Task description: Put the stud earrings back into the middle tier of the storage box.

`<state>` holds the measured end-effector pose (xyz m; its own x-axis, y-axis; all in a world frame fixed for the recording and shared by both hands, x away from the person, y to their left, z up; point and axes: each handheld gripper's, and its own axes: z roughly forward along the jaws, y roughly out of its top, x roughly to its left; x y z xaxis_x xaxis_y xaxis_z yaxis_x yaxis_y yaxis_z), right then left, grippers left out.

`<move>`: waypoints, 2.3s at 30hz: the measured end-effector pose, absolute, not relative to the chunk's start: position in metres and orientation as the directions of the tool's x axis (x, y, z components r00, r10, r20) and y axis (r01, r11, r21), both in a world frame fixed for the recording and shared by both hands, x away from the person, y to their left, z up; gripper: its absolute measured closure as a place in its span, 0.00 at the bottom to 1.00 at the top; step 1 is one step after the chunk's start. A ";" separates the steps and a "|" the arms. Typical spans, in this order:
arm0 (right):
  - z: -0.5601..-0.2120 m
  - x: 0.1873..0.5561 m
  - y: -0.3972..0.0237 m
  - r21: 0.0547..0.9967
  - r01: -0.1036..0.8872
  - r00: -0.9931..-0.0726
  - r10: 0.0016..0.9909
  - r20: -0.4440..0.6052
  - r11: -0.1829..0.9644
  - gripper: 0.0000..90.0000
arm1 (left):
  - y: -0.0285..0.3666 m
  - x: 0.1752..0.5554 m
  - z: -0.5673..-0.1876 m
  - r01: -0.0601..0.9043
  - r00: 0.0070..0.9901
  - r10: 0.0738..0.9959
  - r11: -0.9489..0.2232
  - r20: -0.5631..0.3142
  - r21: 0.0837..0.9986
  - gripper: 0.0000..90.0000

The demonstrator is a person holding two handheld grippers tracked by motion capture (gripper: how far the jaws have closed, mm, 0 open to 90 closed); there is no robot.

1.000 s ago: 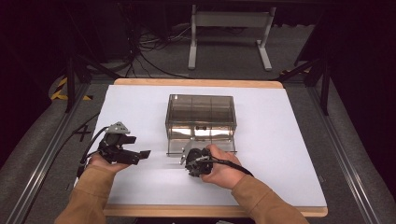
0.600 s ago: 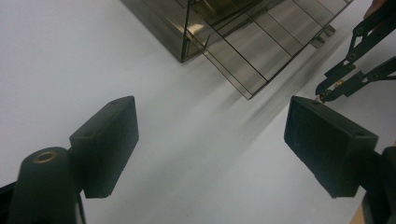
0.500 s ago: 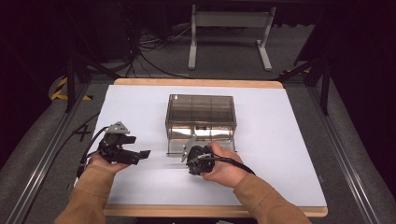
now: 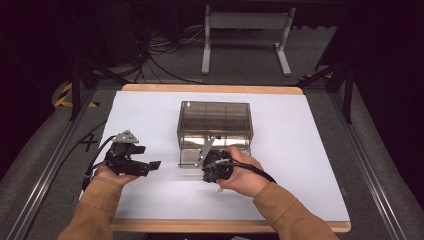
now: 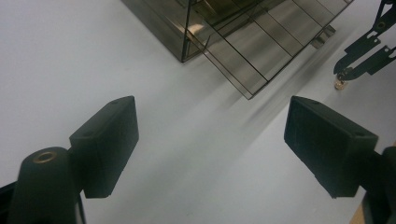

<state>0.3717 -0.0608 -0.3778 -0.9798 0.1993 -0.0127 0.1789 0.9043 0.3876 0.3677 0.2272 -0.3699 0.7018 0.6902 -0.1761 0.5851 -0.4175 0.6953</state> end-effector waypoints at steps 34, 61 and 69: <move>-0.341 0.388 -0.069 0.403 0.235 -0.967 0.256 0.002 0.885 0.95 | 0.228 0.368 -0.369 0.584 0.702 0.689 -0.414 -0.179 0.698 0.20; -0.345 0.417 -0.072 0.393 0.325 -0.934 0.358 -0.010 0.860 0.95 | 0.229 0.368 -0.369 0.586 0.700 0.692 -0.412 -0.179 0.698 0.20; -0.356 0.427 -0.068 0.348 0.344 -0.928 0.372 -0.015 0.872 0.95 | 0.229 0.368 -0.369 0.585 0.703 0.688 -0.415 -0.180 0.697 0.20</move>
<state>0.4271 -0.0681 -0.3559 -0.9280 0.3723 -0.0146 0.3443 0.8719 0.3482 0.3679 0.2291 -0.3692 0.7031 0.6879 -0.1803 0.5850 -0.4153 0.6966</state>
